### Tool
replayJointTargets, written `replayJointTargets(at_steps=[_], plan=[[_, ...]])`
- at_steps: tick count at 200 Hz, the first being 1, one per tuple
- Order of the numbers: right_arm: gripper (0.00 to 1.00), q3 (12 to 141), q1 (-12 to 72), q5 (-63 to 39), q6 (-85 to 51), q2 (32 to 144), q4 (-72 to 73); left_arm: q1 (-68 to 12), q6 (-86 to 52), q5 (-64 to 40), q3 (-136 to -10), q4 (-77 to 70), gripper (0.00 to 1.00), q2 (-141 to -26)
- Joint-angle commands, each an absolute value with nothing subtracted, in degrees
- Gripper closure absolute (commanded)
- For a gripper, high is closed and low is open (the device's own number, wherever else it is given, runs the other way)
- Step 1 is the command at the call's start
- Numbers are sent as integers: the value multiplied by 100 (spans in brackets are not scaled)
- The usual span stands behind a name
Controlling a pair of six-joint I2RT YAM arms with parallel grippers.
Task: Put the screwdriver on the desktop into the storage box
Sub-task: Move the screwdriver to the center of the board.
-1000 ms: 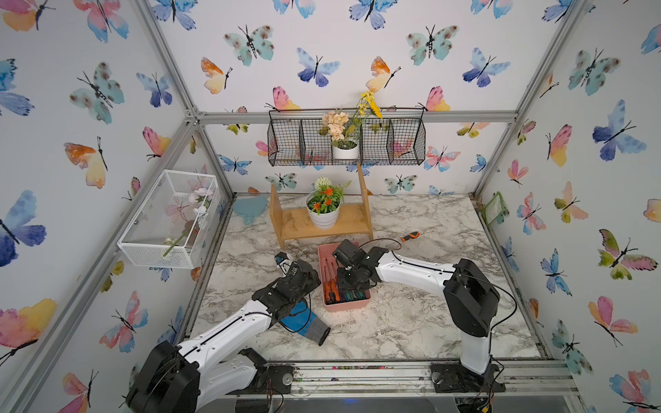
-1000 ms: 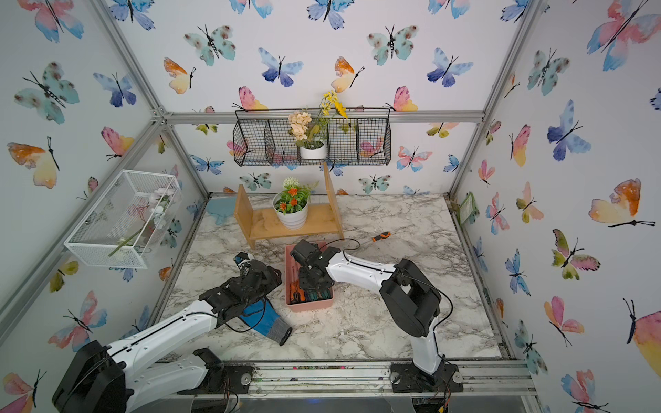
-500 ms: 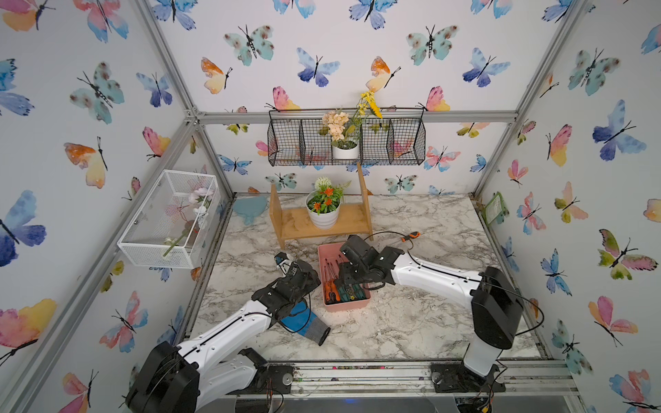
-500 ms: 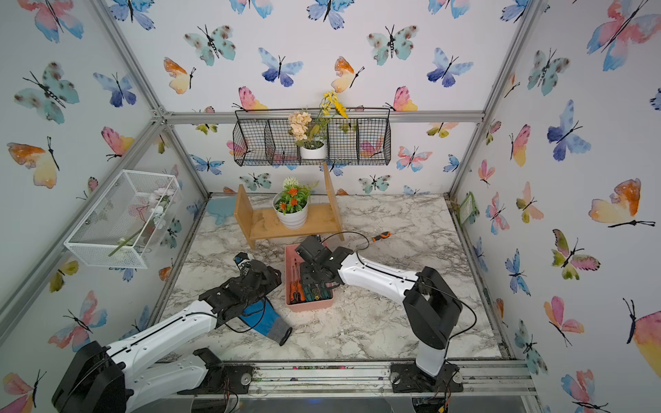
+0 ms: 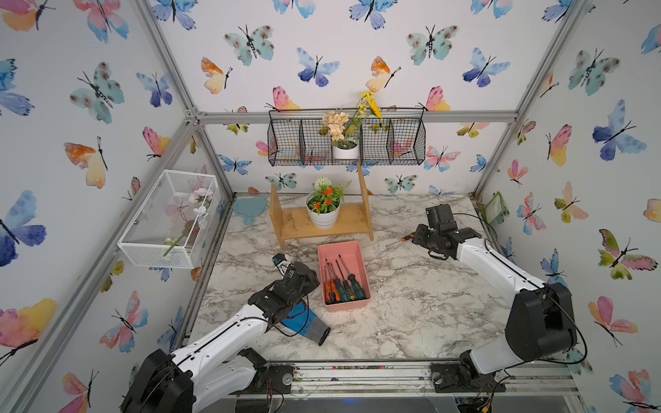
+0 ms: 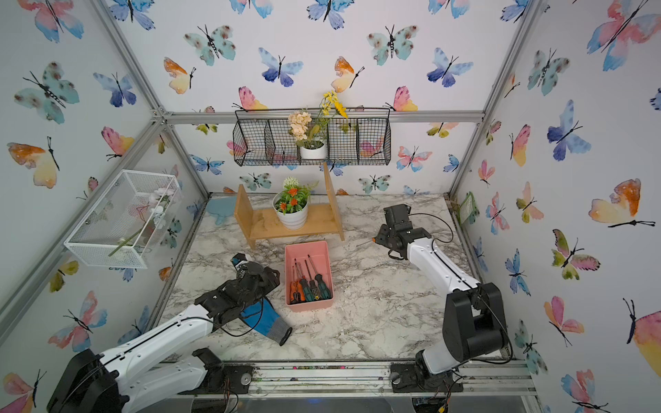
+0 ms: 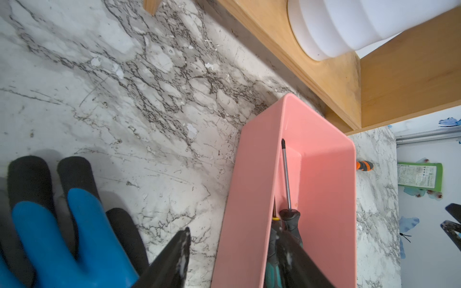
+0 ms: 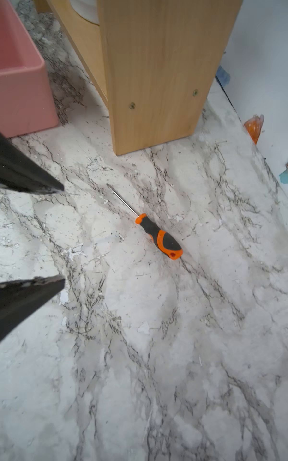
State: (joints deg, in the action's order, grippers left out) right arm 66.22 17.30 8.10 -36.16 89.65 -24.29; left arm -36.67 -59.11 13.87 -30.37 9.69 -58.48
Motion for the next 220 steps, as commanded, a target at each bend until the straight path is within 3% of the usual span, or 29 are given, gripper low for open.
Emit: replayJointTargets(at_steps=[1,60,99,167,220], plan=[[46,6813,1671,641,-3647,9479,-2108,-3615,-5796,1468,-2963,997,40,-5723],[63,9103,1213,598,-2796,11837,-2530,-3608,-5683,1286,-2877,870,40,-5625],[64,10516,1160,960,-1865,12946,-3281,-3576,-5629,1085,-2770,596,40,-5697],[67,11471,1064,800,-1208,13806,-3999,-3453,-5581,1021,-2738,575,40,-5863],[65,11147,1046,422,-1278,13700,-4113,-3366,-5537,943,-2732,527,40,-5876]])
